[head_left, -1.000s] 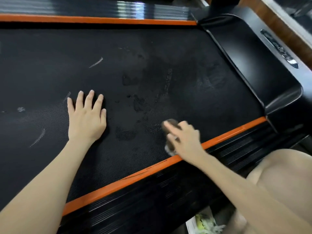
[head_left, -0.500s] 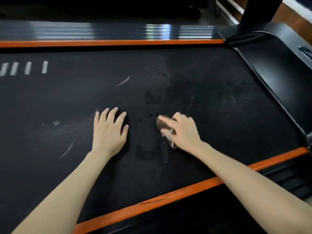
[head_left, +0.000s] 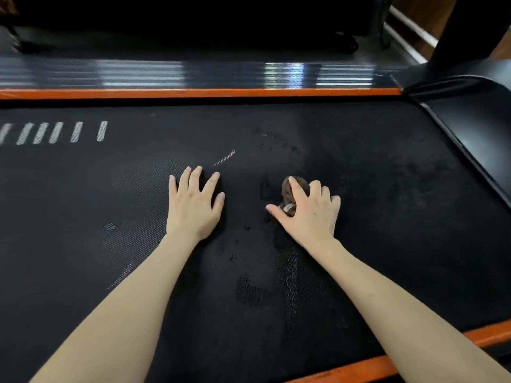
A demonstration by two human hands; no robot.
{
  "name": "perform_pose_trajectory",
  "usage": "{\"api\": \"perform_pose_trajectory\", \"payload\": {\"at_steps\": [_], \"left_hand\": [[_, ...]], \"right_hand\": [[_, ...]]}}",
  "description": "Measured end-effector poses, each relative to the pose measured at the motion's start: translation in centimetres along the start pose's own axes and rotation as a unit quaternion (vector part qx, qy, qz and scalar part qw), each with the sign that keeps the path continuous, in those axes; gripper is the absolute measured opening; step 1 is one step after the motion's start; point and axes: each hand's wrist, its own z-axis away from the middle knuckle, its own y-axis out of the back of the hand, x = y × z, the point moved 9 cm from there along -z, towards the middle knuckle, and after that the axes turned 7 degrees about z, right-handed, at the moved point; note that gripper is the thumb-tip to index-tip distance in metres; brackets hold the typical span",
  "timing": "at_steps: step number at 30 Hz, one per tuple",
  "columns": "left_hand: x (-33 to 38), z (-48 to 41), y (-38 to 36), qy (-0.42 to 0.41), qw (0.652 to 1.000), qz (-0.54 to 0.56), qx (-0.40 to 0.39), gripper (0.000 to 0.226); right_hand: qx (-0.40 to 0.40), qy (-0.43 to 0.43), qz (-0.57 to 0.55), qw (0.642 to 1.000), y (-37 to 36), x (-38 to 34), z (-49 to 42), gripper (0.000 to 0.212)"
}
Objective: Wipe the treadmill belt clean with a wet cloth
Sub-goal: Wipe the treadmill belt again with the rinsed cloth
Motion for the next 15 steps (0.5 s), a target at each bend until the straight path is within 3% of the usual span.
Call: {"api": "perform_pose_trajectory", "payload": {"at_steps": [4,8,9,11,13,15], "left_hand": [[0.0,0.0,0.0,-0.014,1.000,0.009,0.019,0.061],[-0.1,0.0,-0.2,-0.006,1.000,0.002,0.020,0.061],[-0.1,0.0,-0.1,-0.007,1.000,-0.001,0.022,0.061],[0.0,0.0,0.0,-0.009,1.000,-0.001,0.028,0.059],[0.1,0.0,0.1,-0.014,0.999,-0.001,0.033,0.058],[0.1,0.1,0.1,-0.016,0.999,0.001,0.031,0.058]], "right_hand": [[0.026,0.035,-0.049,0.998,-0.8,0.3,-3.8,0.057],[0.002,-0.054,-0.088,0.995,-1.0,-0.5,-5.4,0.041],[0.029,-0.024,-0.106,0.994,-0.1,-1.8,-3.9,0.040],[0.058,0.119,-0.166,0.977,1.8,-5.2,1.4,0.040],[0.043,0.272,-0.208,0.938,3.2,-7.4,6.8,0.039],[0.039,0.349,-0.213,0.912,3.5,-7.1,6.6,0.037]]}}
